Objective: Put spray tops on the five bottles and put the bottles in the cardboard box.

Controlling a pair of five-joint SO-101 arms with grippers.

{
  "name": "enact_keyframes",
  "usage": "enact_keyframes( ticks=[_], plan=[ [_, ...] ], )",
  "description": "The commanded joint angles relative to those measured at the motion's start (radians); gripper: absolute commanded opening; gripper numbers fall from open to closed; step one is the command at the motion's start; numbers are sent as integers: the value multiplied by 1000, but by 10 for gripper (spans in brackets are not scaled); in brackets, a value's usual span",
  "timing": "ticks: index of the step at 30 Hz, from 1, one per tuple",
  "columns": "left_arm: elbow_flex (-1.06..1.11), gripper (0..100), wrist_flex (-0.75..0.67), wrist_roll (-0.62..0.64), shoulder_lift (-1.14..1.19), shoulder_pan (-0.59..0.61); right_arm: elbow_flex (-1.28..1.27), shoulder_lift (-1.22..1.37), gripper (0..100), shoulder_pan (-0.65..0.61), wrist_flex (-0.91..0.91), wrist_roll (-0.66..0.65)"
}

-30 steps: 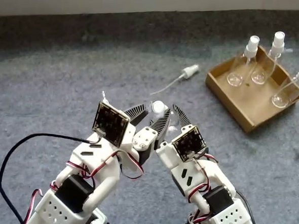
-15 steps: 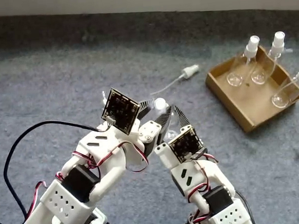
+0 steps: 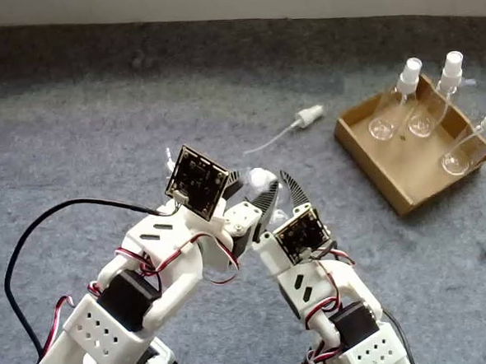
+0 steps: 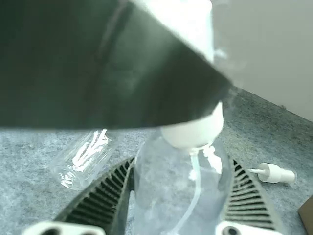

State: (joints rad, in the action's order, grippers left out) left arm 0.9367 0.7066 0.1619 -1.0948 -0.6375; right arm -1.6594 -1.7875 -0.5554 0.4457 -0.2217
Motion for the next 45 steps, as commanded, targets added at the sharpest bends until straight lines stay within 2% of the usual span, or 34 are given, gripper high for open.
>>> enact_keyframes(
  ticks=[1,6,15,22,34,36,40,45],
  plan=[
    [-48,185,8,-11,2,-7,10,-15,213,-7,1,-11],
    [-53,200,11,-11,1,54,10,-15,213,-7,1,-11],
    [-96,200,158,-12,-136,67,8,-15,213,-7,1,-11],
    [-96,199,273,-95,-269,73,8,-15,213,-7,1,-11],
    [-96,191,433,-89,-392,225,8,-15,213,-5,1,-11],
    [-96,152,460,-89,-412,260,12,-15,213,25,1,-11],
    [-93,0,477,-91,-478,341,19,-12,213,163,1,-9],
    [-10,34,471,-94,-556,404,97,2,213,271,2,66]
  ],
)
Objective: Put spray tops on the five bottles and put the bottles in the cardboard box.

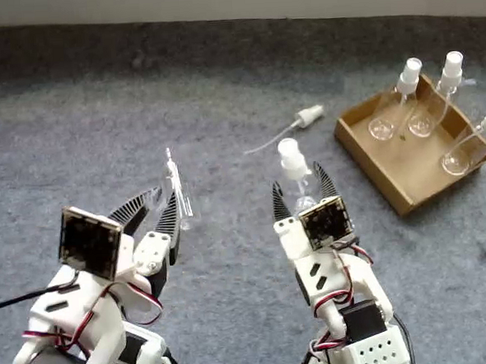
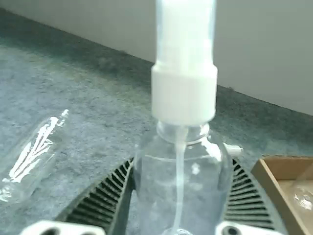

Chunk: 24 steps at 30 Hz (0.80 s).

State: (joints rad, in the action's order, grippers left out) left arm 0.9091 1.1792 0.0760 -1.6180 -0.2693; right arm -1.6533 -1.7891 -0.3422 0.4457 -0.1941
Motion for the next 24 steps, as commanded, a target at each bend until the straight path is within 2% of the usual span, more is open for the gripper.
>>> enact_keyframes(
  ticks=[1,7,14,24],
  plan=[
    [41,34,-2,-8,-47,47,116,13,213,81,2,43],
    [183,34,0,-8,-142,150,278,154,213,226,2,44],
    [311,35,5,-6,-214,217,506,478,213,377,-8,46],
    [452,35,6,-6,-211,217,573,888,213,526,-421,48]
  ],
)
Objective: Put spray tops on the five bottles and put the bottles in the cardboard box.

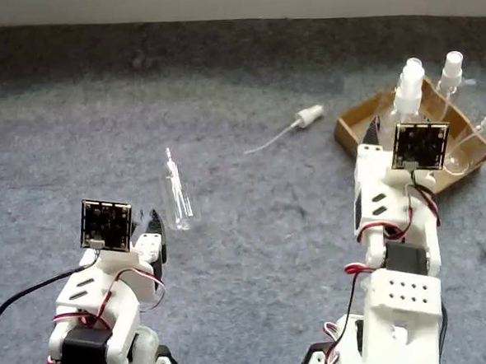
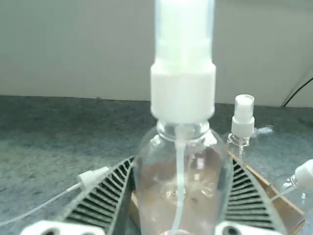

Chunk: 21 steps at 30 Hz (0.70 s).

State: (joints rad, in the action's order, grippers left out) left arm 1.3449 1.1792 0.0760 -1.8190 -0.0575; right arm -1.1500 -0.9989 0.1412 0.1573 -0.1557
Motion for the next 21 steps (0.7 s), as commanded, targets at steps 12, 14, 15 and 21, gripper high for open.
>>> enact_keyframes(
  ticks=[12,14,15,21],
  plan=[
    [81,35,5,-9,-10,5,108,607,213,140,-559,112],
    [97,35,-2,-11,-10,5,134,674,213,156,-604,121],
    [105,35,-2,-11,-10,5,147,705,213,159,-628,120],
    [113,35,-2,-11,-10,4,194,852,213,162,-769,114]
  ],
)
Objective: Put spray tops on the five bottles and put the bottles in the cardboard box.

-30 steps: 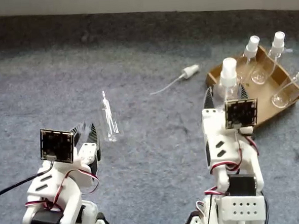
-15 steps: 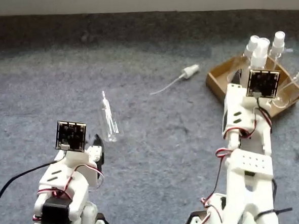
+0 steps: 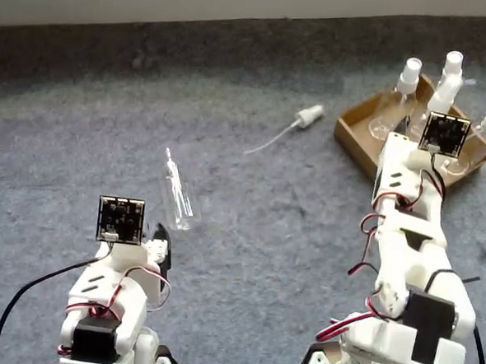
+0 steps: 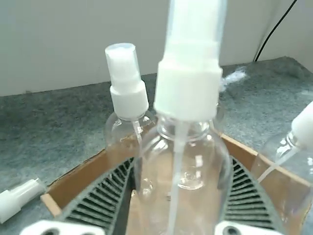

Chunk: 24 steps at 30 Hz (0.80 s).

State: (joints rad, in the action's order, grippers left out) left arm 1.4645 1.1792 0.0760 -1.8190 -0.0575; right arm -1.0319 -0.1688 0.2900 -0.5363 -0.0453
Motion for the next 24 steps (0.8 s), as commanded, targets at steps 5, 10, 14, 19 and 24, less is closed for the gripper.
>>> enact_keyframes(
  ticks=[5,10,14,19,24],
  plan=[
    [-7,35,-2,-11,-10,4,114,148,213,13,-182,6],
    [-5,35,-2,-11,-10,4,142,252,213,13,-286,3],
    [18,35,-2,-11,-10,4,142,297,213,13,-354,3],
    [24,35,-3,-12,-10,4,179,337,213,13,-381,3],
    [25,35,-3,-12,-10,4,248,403,213,13,-381,3]
  ],
)
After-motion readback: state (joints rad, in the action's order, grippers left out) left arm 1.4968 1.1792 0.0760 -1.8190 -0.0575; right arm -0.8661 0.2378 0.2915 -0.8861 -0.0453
